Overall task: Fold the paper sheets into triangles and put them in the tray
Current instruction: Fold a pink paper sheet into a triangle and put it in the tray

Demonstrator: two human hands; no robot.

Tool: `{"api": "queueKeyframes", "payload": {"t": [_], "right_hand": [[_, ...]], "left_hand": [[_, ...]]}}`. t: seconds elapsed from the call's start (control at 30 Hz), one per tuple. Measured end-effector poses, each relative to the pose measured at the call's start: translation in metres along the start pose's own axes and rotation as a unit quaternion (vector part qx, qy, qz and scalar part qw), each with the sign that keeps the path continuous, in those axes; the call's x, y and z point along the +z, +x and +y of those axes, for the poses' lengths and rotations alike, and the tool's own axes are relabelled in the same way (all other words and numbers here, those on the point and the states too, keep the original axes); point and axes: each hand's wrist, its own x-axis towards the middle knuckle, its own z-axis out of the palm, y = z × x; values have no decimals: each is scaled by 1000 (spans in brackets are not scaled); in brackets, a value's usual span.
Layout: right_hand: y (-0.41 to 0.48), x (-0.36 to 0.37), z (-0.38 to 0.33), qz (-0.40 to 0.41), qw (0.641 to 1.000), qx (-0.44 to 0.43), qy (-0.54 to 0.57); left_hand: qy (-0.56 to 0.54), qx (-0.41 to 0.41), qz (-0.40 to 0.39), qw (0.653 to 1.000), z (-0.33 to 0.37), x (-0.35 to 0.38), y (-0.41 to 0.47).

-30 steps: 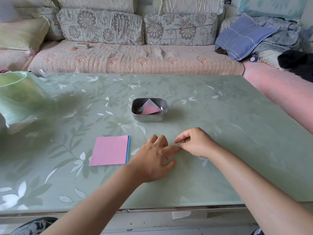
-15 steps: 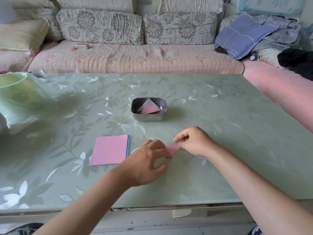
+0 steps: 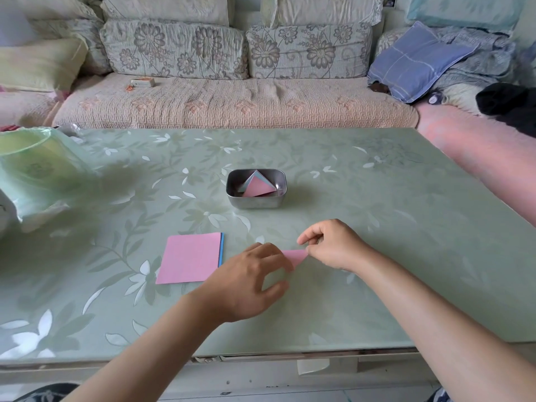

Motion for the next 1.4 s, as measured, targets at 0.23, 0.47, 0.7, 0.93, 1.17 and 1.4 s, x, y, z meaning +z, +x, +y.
{"api": "queueKeyframes", "payload": {"t": [0.23, 0.47, 0.7, 0.93, 1.17, 1.4], "right_hand": [[-5, 0, -5, -27, 1000, 0, -14], [-4, -6, -6, -23, 1000, 7, 0], [1, -10, -4, 0, 1000, 7, -2], [3, -5, 1, 8, 1000, 1, -6], [-1, -3, 0, -1, 1000, 3, 5], [-2, -5, -3, -8, 1000, -2, -7]], "left_hand": [[76, 6, 11, 997, 4, 6, 7], [74, -5, 4, 997, 5, 8, 7], [77, -9, 7, 997, 6, 11, 8], [103, -13, 23, 994, 9, 18, 13], [49, -14, 21, 998, 5, 14, 7], [1, -7, -1, 1000, -3, 8, -8]]}}
